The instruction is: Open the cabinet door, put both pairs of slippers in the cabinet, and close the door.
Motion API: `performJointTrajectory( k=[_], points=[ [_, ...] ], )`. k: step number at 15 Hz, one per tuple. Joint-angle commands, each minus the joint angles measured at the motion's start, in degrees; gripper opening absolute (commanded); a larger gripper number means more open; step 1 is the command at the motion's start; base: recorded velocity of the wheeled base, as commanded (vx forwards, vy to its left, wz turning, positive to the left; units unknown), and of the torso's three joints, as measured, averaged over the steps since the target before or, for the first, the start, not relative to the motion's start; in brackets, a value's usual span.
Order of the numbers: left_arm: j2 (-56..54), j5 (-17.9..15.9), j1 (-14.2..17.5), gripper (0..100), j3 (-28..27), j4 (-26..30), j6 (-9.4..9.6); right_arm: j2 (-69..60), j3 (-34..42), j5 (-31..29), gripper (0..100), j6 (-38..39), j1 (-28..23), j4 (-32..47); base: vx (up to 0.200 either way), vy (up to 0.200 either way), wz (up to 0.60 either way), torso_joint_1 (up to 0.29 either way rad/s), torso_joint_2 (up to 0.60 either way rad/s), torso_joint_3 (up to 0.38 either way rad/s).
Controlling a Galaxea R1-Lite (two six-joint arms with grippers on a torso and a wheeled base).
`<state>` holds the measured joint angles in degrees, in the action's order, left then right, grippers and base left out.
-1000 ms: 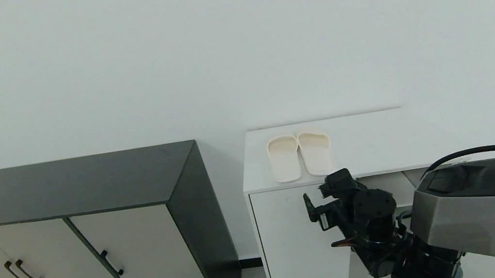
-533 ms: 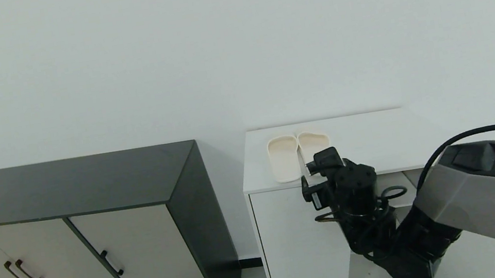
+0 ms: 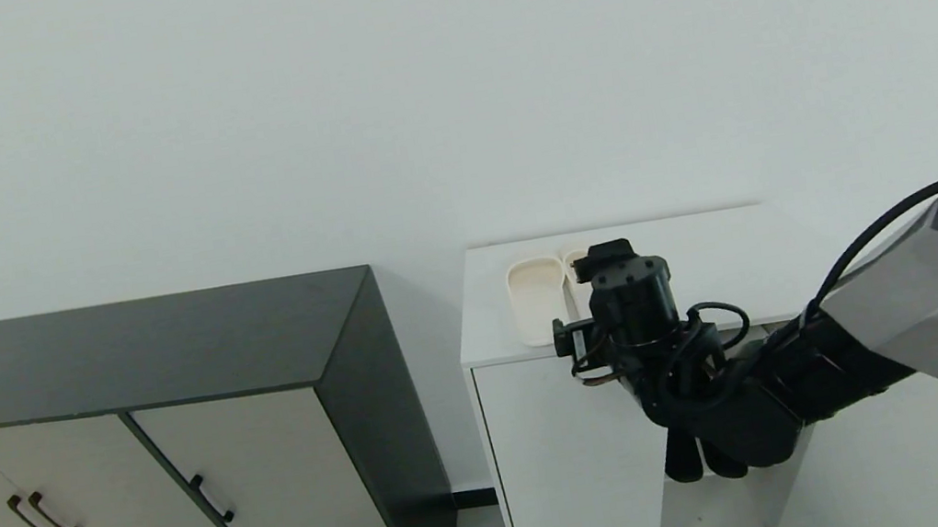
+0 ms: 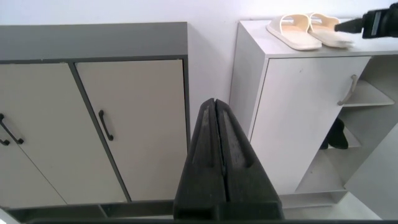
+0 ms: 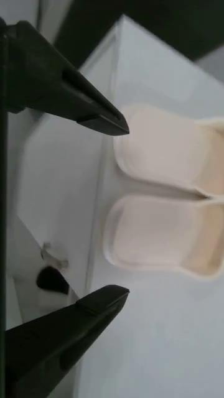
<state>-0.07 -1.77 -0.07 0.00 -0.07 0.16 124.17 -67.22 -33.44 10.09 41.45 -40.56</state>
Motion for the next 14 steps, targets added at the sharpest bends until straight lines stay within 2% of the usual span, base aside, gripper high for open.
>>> performJointTrajectory(
  k=[1,2,3,9,14],
  points=[
    [0.07,0.01,-0.01,0,0.0,-0.01,0.02,-3.76,-0.81,4.7,100,3.97,0.3,4.61,0.0,0.0,0.0,0.0,0.0,0.0],
    [0.07,0.01,0.07,0,0.0,-0.01,0.02,-4.55,-0.63,7.6,100,5.81,0.3,5.84,0.0,0.0,0.0,0.0,0.0,0.0],
    [0.07,0.01,-0.01,0,0.0,-0.01,0.02,-4.47,-0.11,8.04,100,5.9,0.21,5.67,0.0,0.0,0.0,0.0,0.0,0.0],
    [0.07,0.01,0.07,0,0.0,-0.01,0.02,-2.8,-0.11,5.93,100,4.85,-0.14,4.52,0.0,0.0,0.0,0.0,0.0,0.0],
    [0.07,-0.08,-0.01,0,0.0,-0.01,0.11,0.54,-1.51,1.62,100,3.18,-0.32,3.29,0.2,0.0,0.0,0.0,0.0,0.001]
  ],
)
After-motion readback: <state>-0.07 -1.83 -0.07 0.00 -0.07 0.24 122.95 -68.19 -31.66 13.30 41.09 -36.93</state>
